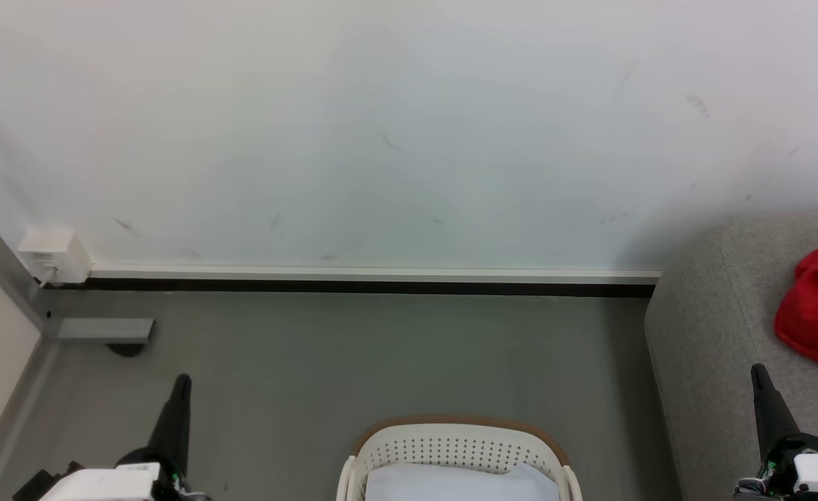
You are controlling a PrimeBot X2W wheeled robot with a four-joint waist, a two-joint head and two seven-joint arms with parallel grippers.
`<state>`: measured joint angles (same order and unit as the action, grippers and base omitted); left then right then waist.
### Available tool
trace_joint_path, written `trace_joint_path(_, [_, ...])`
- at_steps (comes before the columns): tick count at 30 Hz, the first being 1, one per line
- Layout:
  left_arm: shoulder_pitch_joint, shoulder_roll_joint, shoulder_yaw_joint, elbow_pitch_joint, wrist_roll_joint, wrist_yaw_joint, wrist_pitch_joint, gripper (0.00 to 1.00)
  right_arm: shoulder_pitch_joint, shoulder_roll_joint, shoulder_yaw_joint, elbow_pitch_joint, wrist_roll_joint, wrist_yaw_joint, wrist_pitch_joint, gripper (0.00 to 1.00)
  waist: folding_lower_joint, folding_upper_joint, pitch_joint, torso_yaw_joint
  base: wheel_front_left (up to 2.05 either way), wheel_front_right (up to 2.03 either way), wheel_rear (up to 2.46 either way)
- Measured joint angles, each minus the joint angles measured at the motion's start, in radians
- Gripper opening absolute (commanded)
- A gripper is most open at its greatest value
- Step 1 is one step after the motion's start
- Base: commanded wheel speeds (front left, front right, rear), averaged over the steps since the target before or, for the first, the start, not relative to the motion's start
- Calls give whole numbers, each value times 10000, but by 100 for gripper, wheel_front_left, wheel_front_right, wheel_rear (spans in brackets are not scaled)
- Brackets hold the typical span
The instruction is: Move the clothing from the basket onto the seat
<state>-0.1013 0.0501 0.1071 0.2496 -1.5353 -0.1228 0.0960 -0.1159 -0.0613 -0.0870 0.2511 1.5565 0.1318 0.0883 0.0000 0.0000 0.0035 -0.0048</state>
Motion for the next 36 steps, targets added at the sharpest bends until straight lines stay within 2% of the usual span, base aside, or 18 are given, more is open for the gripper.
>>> trace_joint_path(12, [-33,-10,65,-25,-704,-46,180,0,11,56,-205,-46,612,0,211,0,0,0,-4,48,0,0,0])
trace_joint_path(36, [-37,-12,67,-27,-704,-58,180,0,14,77,-226,-50,619,0,247,0,0,0,-4,49,0,0,0])
